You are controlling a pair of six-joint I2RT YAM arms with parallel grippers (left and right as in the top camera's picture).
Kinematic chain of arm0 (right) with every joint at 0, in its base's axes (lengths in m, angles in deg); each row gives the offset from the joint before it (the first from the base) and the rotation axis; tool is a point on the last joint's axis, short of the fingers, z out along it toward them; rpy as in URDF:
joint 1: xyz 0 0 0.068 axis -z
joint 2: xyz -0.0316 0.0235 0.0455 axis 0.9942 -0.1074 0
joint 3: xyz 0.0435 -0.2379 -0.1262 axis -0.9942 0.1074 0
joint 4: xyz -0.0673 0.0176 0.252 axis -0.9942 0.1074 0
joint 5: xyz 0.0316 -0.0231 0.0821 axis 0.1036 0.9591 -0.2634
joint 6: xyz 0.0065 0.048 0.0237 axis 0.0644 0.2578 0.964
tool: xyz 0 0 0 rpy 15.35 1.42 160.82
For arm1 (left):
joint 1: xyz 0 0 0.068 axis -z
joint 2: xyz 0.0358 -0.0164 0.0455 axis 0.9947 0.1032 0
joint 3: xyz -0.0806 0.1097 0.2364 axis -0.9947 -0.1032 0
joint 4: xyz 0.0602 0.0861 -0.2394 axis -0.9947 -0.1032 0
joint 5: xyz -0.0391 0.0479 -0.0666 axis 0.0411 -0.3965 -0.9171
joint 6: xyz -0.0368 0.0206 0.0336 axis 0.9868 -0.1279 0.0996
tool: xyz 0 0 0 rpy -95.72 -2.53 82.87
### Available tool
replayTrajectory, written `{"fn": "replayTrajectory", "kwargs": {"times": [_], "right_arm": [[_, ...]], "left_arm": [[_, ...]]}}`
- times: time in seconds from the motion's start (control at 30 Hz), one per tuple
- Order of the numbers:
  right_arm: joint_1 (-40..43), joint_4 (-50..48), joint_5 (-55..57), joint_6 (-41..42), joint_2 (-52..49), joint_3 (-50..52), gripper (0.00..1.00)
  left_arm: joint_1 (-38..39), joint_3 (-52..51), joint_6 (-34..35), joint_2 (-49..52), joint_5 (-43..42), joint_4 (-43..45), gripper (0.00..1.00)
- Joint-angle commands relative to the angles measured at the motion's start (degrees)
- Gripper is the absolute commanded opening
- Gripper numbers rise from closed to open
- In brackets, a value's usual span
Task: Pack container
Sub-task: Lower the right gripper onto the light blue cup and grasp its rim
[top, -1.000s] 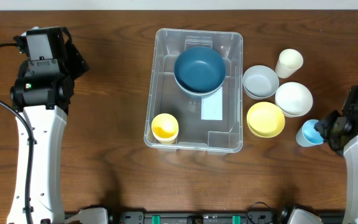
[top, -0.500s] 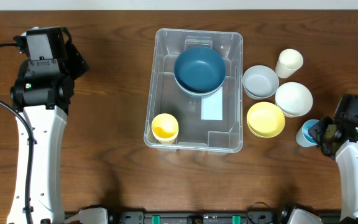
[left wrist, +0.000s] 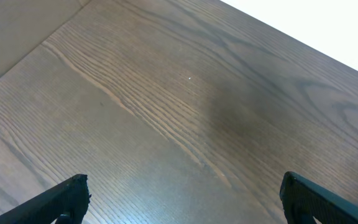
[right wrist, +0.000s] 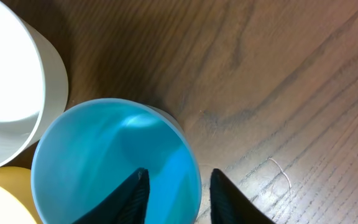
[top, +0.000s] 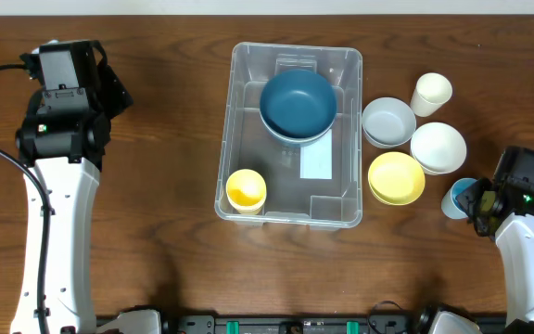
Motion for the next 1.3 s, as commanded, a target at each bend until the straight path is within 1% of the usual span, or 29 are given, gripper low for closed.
{"fn": "replayTrajectory", "kwargs": {"times": [0.0,0.43,0.63,1.2,1.23,1.27], "right_arm": [[0.44,-0.13,0.22,0.28,0.11,0.46,0.32],[0.44,-0.11,0.24,0.28,0.11,0.79,0.31],[0.44,-0.11,0.24,0.28,-0.15,0.81,0.29],[0.44,-0.13,0.24,0.28,-1.46,0.81,0.28],[0.44,-0.13,0.26,0.28,-1.46,0.81,0.27],[0.44,-0.13,0.26,0.28,-1.46,0.81,0.24]], "left_arm": [[-0.26,0.74,-0.50,-0.11,1.16,-0.17,0.98],[-0.26,0.74,-0.50,-0.11,1.16,-0.17,0.98],[-0.26,0.74,-0.52,-0.11,1.16,-0.17,0.98],[-0.26,0.74,-0.50,-0.11,1.16,-0.17,0.98],[-0.26,0.74,-0.52,-0.11,1.16,-0.17,0.98],[-0.26,0.74,-0.50,-0.11,1.16,-0.17,0.98]]}}
